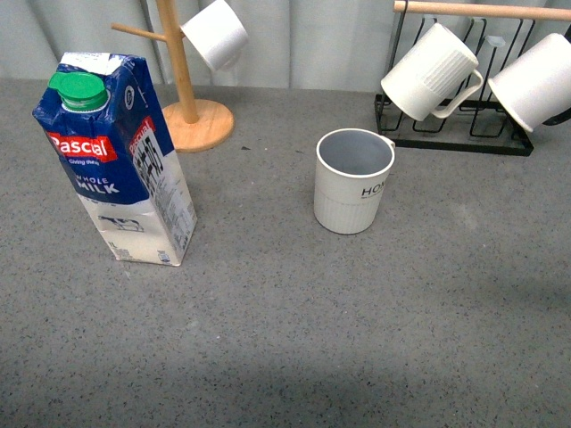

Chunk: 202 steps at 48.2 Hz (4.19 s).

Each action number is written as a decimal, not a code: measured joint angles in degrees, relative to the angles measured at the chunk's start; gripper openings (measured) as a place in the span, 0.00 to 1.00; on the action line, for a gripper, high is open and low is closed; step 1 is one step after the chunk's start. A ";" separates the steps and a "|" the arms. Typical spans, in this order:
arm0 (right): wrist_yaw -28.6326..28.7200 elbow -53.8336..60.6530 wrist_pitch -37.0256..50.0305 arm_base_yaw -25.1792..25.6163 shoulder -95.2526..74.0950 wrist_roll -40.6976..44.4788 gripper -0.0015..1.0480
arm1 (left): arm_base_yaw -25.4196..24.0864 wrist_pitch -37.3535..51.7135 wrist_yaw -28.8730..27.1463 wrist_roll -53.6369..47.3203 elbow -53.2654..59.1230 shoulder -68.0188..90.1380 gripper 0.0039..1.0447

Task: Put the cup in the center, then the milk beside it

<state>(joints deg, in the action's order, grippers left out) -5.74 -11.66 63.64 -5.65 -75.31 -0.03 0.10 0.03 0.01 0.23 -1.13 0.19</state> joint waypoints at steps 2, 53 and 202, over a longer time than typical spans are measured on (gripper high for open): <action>0.39 1.84 -0.50 0.48 1.25 0.00 0.01 | 0.00 0.00 -0.02 0.00 0.00 0.00 0.94; 5.64 11.37 -36.11 5.51 47.52 0.02 0.01 | 0.00 0.00 -0.02 0.00 0.00 0.00 0.94; 5.81 11.34 -63.54 5.51 75.10 0.02 0.91 | 14.86 54.66 -10.08 8.81 -20.33 100.67 0.94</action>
<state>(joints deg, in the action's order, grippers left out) 0.08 -0.32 0.10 -0.14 -0.21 -0.01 14.96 54.70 -10.07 9.04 -21.45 100.86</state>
